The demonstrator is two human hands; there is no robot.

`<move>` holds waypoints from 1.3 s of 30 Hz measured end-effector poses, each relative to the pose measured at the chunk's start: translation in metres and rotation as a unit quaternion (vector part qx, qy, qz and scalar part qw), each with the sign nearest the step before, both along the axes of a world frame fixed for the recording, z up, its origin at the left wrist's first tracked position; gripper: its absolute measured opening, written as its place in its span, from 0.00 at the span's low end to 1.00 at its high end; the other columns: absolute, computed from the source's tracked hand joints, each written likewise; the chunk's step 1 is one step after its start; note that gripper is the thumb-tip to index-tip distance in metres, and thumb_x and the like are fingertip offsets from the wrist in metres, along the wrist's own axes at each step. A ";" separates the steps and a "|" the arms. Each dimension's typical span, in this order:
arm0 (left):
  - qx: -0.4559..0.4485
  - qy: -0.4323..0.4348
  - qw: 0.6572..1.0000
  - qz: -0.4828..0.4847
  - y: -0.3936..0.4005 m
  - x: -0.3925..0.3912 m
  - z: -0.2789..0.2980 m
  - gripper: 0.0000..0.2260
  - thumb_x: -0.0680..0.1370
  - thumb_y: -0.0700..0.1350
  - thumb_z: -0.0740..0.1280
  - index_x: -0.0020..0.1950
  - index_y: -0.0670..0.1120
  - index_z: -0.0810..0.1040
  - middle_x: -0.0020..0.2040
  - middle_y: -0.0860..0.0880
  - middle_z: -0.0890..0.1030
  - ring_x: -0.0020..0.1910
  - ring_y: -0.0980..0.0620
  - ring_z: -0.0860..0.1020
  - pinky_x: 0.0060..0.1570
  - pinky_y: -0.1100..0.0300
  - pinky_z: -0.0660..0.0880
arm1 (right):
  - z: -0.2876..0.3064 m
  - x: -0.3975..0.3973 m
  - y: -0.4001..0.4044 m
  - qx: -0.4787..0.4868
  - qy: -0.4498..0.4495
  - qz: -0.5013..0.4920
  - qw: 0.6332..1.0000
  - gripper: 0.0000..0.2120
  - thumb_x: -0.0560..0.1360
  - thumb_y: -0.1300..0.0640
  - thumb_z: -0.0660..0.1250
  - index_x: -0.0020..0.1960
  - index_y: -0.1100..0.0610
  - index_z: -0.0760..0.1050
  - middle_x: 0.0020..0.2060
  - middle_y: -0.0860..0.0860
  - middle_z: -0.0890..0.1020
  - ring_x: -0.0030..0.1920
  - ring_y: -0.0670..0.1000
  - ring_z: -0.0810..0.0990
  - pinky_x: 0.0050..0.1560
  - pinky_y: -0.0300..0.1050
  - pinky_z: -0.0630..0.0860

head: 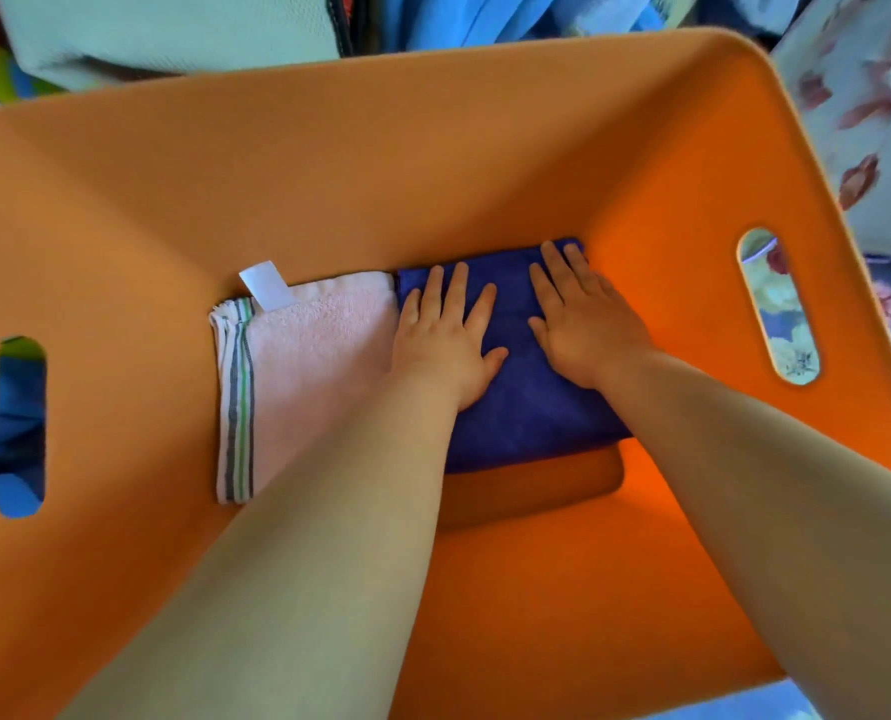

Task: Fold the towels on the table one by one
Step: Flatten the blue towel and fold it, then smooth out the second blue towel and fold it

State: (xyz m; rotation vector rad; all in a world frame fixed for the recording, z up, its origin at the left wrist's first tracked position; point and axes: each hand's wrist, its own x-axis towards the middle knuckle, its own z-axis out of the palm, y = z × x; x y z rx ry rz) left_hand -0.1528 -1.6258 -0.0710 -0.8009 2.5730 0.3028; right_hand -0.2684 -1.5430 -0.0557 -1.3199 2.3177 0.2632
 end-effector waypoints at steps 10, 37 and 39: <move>-0.075 0.001 0.997 0.006 0.018 0.005 0.116 0.15 0.78 0.44 0.59 0.64 0.43 0.69 0.65 0.44 0.68 0.67 0.45 0.64 0.62 0.51 0.64 | 0.090 0.015 0.031 -0.059 -0.022 0.008 0.998 0.24 0.80 0.54 0.51 0.74 0.56 0.51 0.75 0.54 0.50 0.75 0.54 0.45 0.73 0.51 0.52; -0.182 0.150 0.954 -0.183 0.341 0.166 0.498 0.13 0.78 0.40 0.57 0.60 0.41 0.73 0.62 0.42 0.73 0.61 0.41 0.72 0.52 0.53 0.69 | 0.481 0.229 0.396 -0.233 0.240 -0.128 0.934 0.17 0.76 0.61 0.56 0.63 0.57 0.71 0.62 0.55 0.73 0.62 0.56 0.72 0.60 0.49 0.71; -0.179 0.161 0.946 -0.217 0.374 0.172 0.505 0.14 0.78 0.41 0.57 0.61 0.41 0.73 0.62 0.41 0.74 0.61 0.41 0.73 0.50 0.54 0.69 | 0.489 0.244 0.441 -0.236 0.259 -0.168 0.921 0.16 0.76 0.61 0.56 0.62 0.58 0.71 0.61 0.55 0.74 0.62 0.56 0.71 0.60 0.47 0.69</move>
